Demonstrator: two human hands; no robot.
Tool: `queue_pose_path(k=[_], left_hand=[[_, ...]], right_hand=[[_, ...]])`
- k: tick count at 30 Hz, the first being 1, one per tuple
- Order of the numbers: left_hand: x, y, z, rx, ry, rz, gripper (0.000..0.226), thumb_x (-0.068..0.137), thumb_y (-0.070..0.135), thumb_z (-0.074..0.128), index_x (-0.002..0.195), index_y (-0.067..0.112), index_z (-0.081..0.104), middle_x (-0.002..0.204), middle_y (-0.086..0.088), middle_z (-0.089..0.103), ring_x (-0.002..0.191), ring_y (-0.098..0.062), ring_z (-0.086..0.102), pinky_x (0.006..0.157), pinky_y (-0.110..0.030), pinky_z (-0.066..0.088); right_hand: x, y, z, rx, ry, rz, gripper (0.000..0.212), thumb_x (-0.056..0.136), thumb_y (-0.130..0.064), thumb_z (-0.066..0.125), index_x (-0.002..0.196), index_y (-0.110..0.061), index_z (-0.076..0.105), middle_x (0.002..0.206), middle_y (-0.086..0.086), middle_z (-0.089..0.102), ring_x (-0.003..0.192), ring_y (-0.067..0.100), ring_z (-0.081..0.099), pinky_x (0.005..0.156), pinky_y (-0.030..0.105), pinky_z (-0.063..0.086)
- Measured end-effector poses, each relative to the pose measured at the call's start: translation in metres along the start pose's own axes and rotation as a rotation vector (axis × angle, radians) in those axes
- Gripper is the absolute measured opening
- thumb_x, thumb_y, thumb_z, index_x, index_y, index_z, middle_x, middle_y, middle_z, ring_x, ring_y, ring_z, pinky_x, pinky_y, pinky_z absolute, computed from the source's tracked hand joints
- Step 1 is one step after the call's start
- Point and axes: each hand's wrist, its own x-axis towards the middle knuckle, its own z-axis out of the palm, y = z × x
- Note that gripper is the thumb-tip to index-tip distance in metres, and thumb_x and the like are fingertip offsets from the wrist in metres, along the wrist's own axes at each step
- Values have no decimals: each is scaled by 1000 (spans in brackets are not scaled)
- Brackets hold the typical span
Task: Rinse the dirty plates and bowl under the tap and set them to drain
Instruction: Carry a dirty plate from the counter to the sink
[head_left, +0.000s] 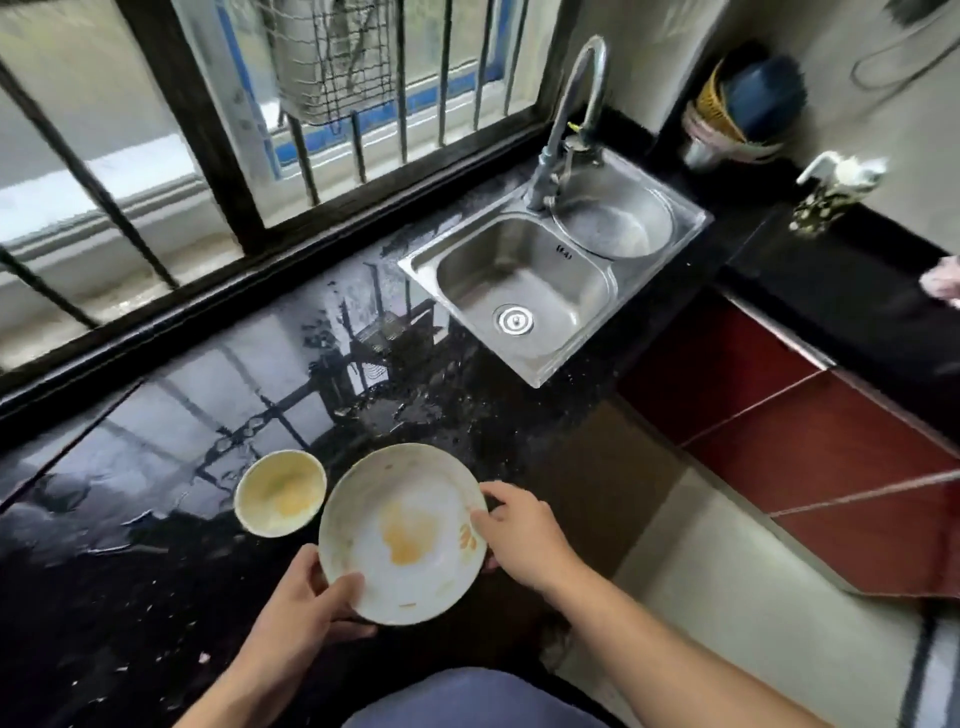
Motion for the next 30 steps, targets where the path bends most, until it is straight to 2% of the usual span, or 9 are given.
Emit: queue_pose_path(k=[5, 10, 13, 15, 18, 21, 25, 28, 30], left_hand=[[31, 13, 119, 3, -32, -48, 27, 95, 2, 59, 117, 17, 61, 107, -14, 76, 80, -31, 77, 60, -39, 62], [59, 23, 228, 20, -87, -117, 32, 98, 1, 47, 121, 14, 65, 105, -18, 79, 79, -28, 76, 61, -39, 61], [76, 36, 280, 7, -108, -143, 30, 99, 3, 47, 120, 12, 66, 107, -20, 79, 81, -28, 77, 62, -39, 61], [90, 50, 308, -16, -109, -141, 30, 96, 4, 50, 116, 16, 70, 108, -19, 79, 83, -31, 77, 64, -40, 61], [116, 75, 342, -40, -119, -124, 30, 79, 13, 64, 106, 21, 76, 101, -19, 79, 79, -29, 76, 64, -39, 61], [154, 97, 369, -45, -139, -114, 35, 71, 19, 68, 104, 26, 76, 106, -19, 78, 88, -36, 77, 70, -42, 62], [211, 126, 401, -37, -202, -131, 42, 78, 21, 66, 118, 29, 72, 118, -16, 77, 104, -38, 75, 83, -51, 62], [239, 150, 429, -43, -233, -163, 41, 82, 21, 61, 120, 29, 71, 117, -14, 77, 102, -36, 76, 78, -46, 62], [251, 168, 443, -55, -217, -164, 38, 82, 22, 61, 117, 30, 72, 116, -16, 76, 96, -35, 72, 73, -42, 61]], right_hand=[[8, 51, -104, 96, 82, -14, 29, 96, -30, 58, 123, -33, 69, 103, -1, 76, 87, 8, 71, 60, 32, 65], [23, 97, -203, 112, 105, -14, 29, 95, -38, 56, 120, -43, 69, 104, -20, 68, 107, 4, 59, 89, 45, 60], [35, 110, -253, 145, 130, -16, 28, 96, -38, 55, 115, -55, 68, 97, -34, 67, 114, -5, 59, 91, 29, 54], [46, 112, -282, 132, 168, -34, 38, 96, -39, 55, 96, -77, 60, 87, -48, 64, 98, -22, 58, 86, 20, 48], [70, 113, -318, 143, 187, -45, 40, 95, -40, 55, 87, -80, 56, 90, -54, 60, 90, -33, 52, 77, 12, 44], [99, 113, -351, 200, 206, -59, 36, 94, -37, 56, 95, -72, 62, 98, -38, 71, 94, -19, 63, 80, 17, 52], [138, 103, -395, 227, 216, -49, 45, 95, -30, 56, 94, -75, 61, 94, -23, 77, 78, 14, 72, 58, 21, 56], [163, 91, -426, 218, 221, -25, 44, 95, -32, 53, 99, -75, 60, 98, -24, 76, 77, 12, 71, 58, 18, 53], [182, 82, -444, 199, 201, -5, 40, 96, -32, 52, 110, -68, 62, 101, -25, 76, 85, 5, 71, 69, 24, 54]])
